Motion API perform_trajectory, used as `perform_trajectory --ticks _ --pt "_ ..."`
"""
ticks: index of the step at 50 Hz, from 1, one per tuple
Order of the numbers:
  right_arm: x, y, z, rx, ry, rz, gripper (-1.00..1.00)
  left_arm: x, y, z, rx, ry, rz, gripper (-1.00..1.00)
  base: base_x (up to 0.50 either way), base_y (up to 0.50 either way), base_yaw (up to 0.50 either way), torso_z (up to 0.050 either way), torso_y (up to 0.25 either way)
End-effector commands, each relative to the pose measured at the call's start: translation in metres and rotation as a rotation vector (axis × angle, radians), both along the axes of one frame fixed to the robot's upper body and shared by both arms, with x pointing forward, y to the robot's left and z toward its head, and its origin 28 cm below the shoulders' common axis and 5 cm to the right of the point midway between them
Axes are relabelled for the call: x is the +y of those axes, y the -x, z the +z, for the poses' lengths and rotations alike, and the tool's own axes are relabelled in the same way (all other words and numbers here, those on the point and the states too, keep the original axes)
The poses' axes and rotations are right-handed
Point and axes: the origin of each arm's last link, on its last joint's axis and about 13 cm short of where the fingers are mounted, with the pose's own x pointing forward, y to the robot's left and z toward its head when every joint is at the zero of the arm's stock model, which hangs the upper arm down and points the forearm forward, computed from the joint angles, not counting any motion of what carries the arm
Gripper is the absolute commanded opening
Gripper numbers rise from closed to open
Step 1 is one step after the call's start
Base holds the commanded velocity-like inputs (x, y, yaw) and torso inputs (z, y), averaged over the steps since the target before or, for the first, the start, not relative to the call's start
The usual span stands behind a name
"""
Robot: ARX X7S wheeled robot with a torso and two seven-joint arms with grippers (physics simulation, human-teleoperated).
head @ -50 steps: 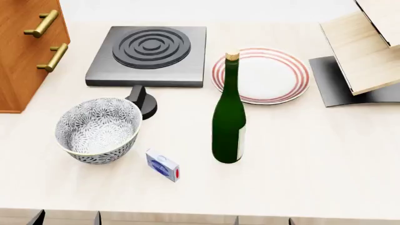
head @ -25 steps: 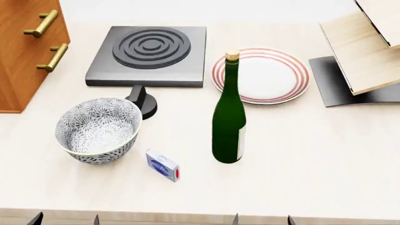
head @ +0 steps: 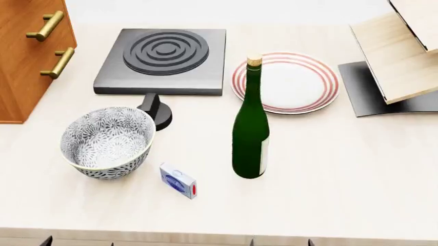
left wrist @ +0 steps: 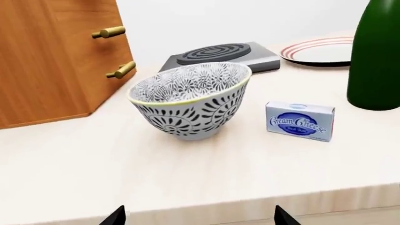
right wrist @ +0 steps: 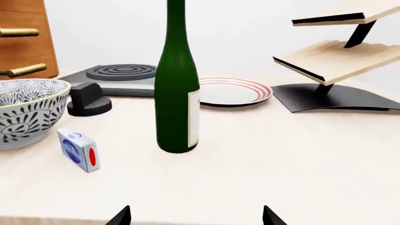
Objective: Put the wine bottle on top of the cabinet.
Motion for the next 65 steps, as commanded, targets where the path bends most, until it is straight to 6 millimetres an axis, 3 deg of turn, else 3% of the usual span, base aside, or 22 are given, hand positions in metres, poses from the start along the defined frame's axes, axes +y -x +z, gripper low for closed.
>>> perform_trajectory --ticks 1,9,15,26,40,65 --pt "-0.002 0.003 0.009 -0.033 0.004 -0.014 1.0 -0.001 0.003 0.007 -0.07 -0.011 -0.018 1.0 0.0 0.0 0.0 0.0 0.0" --pt "-0.003 0.006 0.02 -0.062 0.038 -0.013 1.0 0.0 0.011 0.032 -0.141 -0.063 -0.003 1.0 0.0 0.0 0.0 0.0 0.0" --pt "-0.001 0.009 0.043 -0.123 0.056 0.009 1.0 -0.004 0.012 0.044 -0.175 -0.075 -0.013 1.0 0.0 0.0 0.0 0.0 0.0" --pt "0.003 0.018 0.087 -0.258 0.097 0.03 1.0 -0.007 0.022 0.086 -0.262 -0.079 -0.052 1.0 0.0 0.0 0.0 0.0 0.0" --pt "0.008 0.037 0.141 -0.402 0.042 0.084 1.0 -0.012 0.034 0.123 -0.371 -0.097 -0.081 1.0 0.0 0.0 0.0 0.0 0.0" --pt "0.007 0.045 0.158 -0.456 -0.001 0.08 1.0 -0.012 0.043 0.143 -0.435 -0.112 -0.084 1.0 0.0 0.0 0.0 0.0 0.0"
